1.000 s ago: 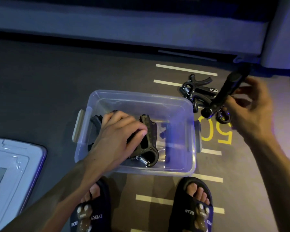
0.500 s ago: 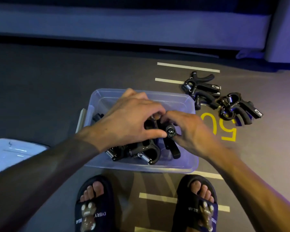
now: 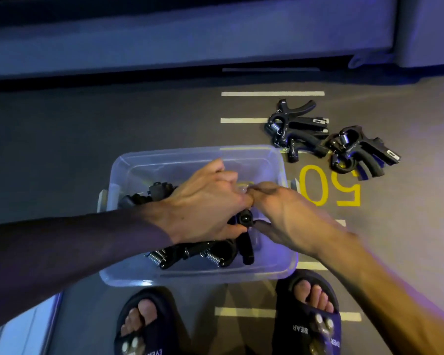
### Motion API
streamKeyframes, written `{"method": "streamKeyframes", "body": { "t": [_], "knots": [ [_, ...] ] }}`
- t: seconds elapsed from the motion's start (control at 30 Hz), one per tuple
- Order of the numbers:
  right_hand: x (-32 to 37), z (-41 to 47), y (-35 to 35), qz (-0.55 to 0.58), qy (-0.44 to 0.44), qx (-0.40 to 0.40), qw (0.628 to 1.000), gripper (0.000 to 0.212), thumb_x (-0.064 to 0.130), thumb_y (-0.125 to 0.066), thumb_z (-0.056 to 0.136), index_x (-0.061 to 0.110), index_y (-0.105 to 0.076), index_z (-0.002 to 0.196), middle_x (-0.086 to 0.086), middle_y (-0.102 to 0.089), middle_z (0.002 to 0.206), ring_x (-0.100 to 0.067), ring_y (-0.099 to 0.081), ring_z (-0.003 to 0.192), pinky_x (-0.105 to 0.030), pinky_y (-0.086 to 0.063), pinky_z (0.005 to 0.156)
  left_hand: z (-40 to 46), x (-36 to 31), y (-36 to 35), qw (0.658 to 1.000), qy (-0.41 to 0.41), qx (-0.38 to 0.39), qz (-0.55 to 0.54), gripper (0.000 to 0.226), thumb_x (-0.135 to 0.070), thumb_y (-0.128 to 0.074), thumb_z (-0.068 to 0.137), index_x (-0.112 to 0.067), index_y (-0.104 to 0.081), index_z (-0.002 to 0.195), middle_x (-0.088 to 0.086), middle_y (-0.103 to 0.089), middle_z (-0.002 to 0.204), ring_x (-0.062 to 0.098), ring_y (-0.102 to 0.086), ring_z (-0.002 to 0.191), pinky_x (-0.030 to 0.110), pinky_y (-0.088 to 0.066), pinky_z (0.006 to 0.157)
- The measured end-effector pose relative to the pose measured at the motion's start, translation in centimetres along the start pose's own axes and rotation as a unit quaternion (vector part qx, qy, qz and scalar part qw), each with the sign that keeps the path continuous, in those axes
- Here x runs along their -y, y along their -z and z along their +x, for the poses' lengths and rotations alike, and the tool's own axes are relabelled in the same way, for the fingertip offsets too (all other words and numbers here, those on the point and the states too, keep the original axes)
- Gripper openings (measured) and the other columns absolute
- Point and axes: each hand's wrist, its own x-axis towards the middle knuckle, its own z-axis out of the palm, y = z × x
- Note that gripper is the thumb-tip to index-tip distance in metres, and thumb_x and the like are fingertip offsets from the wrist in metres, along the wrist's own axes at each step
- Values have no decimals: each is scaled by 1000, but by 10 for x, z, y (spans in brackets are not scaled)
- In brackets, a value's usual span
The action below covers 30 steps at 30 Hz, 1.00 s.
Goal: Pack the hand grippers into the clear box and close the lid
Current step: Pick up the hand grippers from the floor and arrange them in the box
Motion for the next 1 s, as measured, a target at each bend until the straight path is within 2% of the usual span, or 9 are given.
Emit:
{"method": "streamKeyframes", "body": {
  "t": [0.07,0.13,0.23,0.37,0.5,0.67,0.8,0.9,1.0],
  "knots": [
    [-6,-4,7,49,15,-66,996,29,12,-63,84,14,-63,113,-3,-67,116,-23,-58,116,-30,-44,96,1,0,-7,1000,14,15,2,36,-63,-61,78,-27,-65,81,-10,-66,70,18,-56,79,36,-35,78],
    [-14,-10,18,97,3,-195,976,24,5,-58,87,12,-68,108,-1,-70,111,-20,-60,110,-30,-45,95,1,1,-17,999,31,13,-8,37,-64,-59,79,-28,-67,86,-11,-66,72,17,-55,83,35,-34,77],
    [-36,-13,28,174,-138,-317,922,24,3,-57,89,17,-69,104,6,-70,104,-15,-64,97,-21,-47,85,5,-1,-28,998,51,-1,-28,40,-63,-57,77,-26,-69,84,-13,-66,70,16,-54,85,35,-34,77],
    [-88,3,10,210,-295,-275,891,27,4,-55,89,26,-66,99,15,-68,92,-8,-63,78,-17,-48,75,12,-1,-24,998,49,15,-36,38,-62,-55,78,-26,-67,79,-12,-66,69,17,-55,89,37,-35,82],
    [-132,26,-7,221,-363,-213,880,22,11,-58,87,17,-67,106,2,-70,101,-17,-62,86,-21,-42,76,11,0,-25,994,70,21,-75,39,-62,-50,77,-29,-69,83,-16,-68,73,15,-53,90,39,-36,83],
    [-173,49,-4,92,-366,-215,901,38,21,-62,75,12,-62,112,-15,-64,111,-37,-60,102,-38,-50,81,8,6,-34,992,97,11,-75,43,-66,-48,70,-30,-71,77,-16,-62,67,14,-56,82,38,-32,77],
    [-192,59,-4,16,-379,-150,913,47,25,-69,78,10,-58,122,-19,-58,120,-44,-53,111,-48,-53,85,-1,8,-35,990,102,-7,-97,37,-66,-55,64,-32,-66,76,-20,-57,68,9,-45,83,32,-29,76],
    [-196,57,-14,4,-389,-123,913,43,30,-69,80,10,-58,117,-19,-63,114,-45,-57,107,-47,-54,79,-6,9,-36,988,96,2,-117,36,-65,-55,68,-33,-63,82,-24,-61,74,12,-52,90,33,-26,84],
    [-194,54,-19,-37,-370,-168,913,36,33,-69,84,8,-62,109,-18,-65,109,-44,-55,104,-45,-47,78,-5,5,-35,989,100,-2,-113,37,-65,-53,69,-33,-64,85,-23,-63,79,14,-56,94,36,-27,87]
  ]
}}
